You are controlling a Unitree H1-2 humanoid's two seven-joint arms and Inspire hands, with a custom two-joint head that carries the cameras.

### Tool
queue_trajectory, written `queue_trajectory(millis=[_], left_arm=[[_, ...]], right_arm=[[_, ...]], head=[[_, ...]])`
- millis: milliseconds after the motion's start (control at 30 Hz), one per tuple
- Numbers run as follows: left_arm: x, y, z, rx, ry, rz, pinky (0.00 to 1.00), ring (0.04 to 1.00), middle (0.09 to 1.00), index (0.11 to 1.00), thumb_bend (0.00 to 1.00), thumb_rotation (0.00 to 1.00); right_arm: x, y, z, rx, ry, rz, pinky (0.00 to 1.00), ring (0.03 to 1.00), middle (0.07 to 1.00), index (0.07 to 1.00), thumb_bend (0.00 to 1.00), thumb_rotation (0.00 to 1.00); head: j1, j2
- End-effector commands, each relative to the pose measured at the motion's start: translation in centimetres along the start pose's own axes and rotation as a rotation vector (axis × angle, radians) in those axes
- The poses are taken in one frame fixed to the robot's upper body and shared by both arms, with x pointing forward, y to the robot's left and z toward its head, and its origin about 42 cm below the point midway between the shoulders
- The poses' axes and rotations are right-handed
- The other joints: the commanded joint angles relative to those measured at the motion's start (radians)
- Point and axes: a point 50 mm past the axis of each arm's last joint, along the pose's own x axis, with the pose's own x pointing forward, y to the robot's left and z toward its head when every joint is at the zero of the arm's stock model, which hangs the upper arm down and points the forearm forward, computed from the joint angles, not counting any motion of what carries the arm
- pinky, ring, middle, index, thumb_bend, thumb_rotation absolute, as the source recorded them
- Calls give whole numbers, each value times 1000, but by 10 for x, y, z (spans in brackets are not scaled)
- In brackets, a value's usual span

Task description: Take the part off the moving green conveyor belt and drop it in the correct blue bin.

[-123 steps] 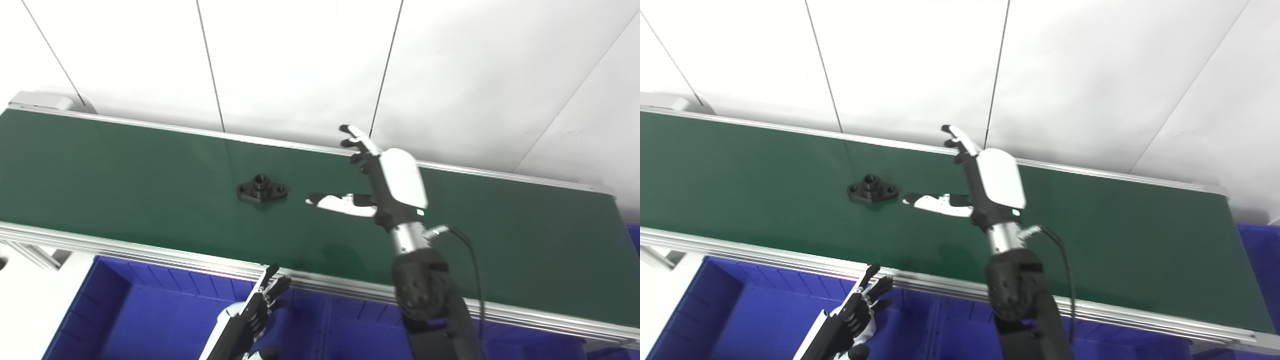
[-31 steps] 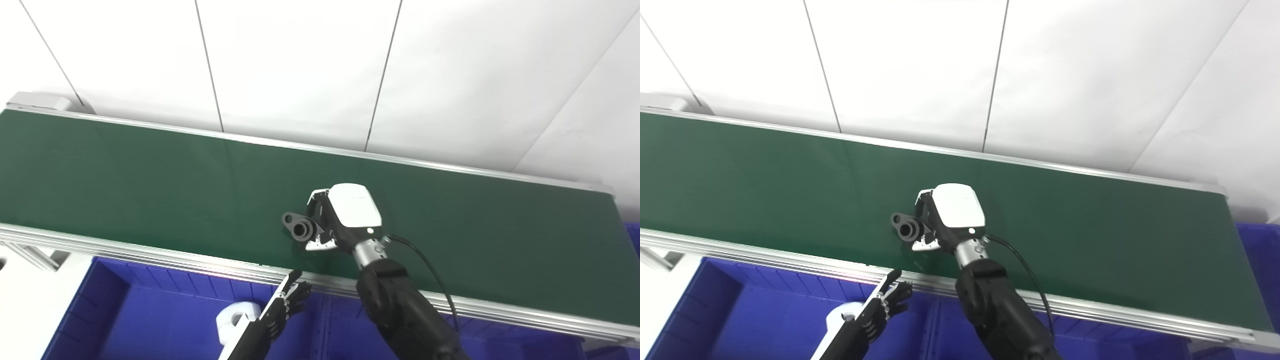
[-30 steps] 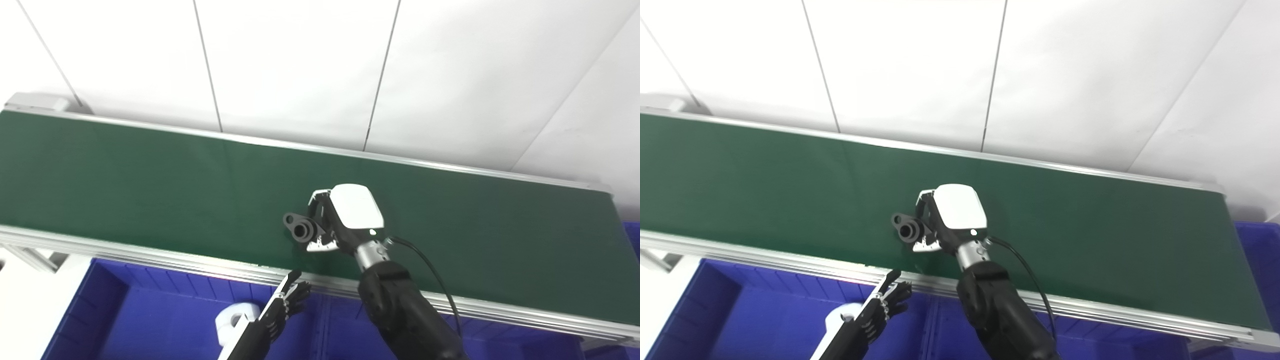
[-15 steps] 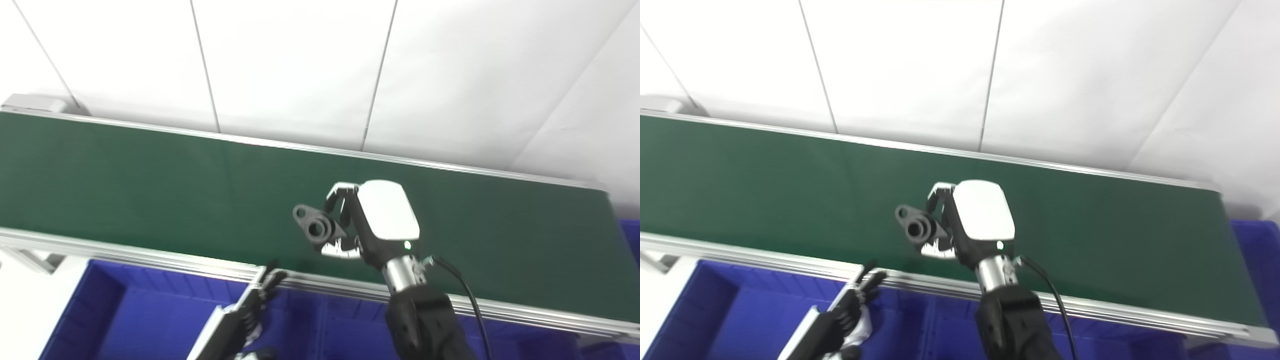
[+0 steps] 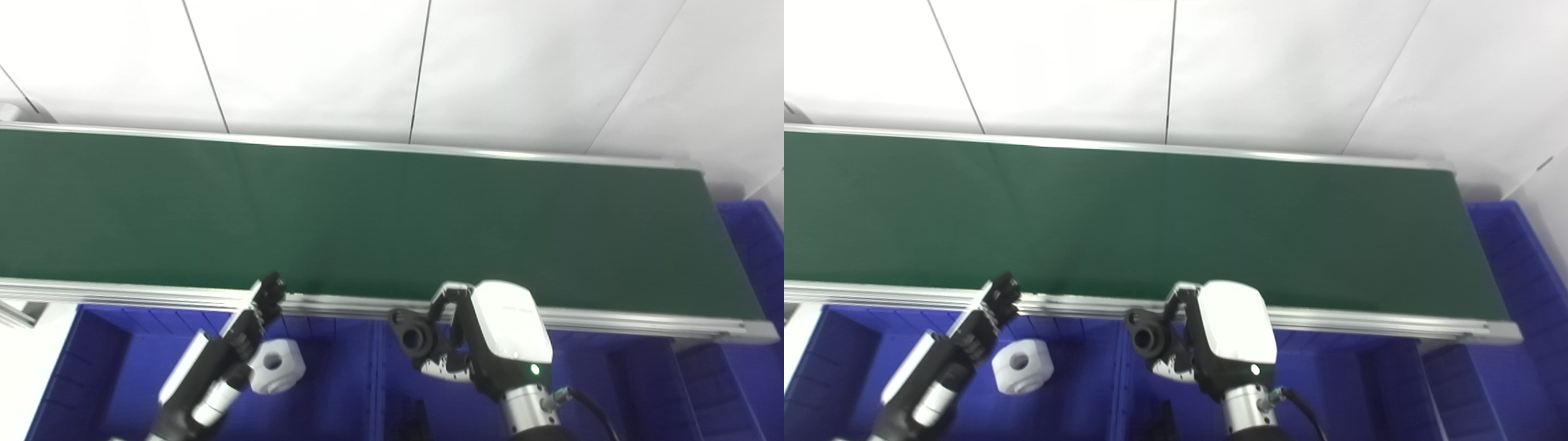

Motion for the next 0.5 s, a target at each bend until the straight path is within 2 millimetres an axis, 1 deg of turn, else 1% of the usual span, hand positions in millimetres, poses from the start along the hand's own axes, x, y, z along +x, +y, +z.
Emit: queue_trajectory(millis=[0, 167, 300, 400, 467], left_arm=[[1, 7, 6, -4, -30, -20, 1000, 1000, 1000, 1000, 657, 864], [0, 18, 3, 1, -27, -30, 1000, 1000, 1000, 1000, 652, 855], [0, 19, 2, 1, -21, -27, 1000, 1000, 1000, 1000, 657, 845], [-1, 19, 1, -1, -25, -27, 1000, 1000, 995, 1000, 655, 827], [0, 16, 3, -2, -20, -26, 1000, 1000, 991, 1000, 671, 824]], right_arm=[[0, -3, 4, -18, -7, -25, 136, 199, 296, 487, 510, 138], [-3, 6, -1, -7, 79, 26, 159, 229, 323, 485, 509, 144], [-2, 9, -10, 2, 137, 42, 145, 214, 301, 481, 511, 142], [1, 13, -18, -16, 197, 43, 177, 256, 363, 488, 511, 146], [4, 15, -23, -34, 253, 41, 185, 267, 379, 491, 513, 147]], head=[[-9, 5], [-7, 18], [13, 22], [13, 22], [20, 20]])
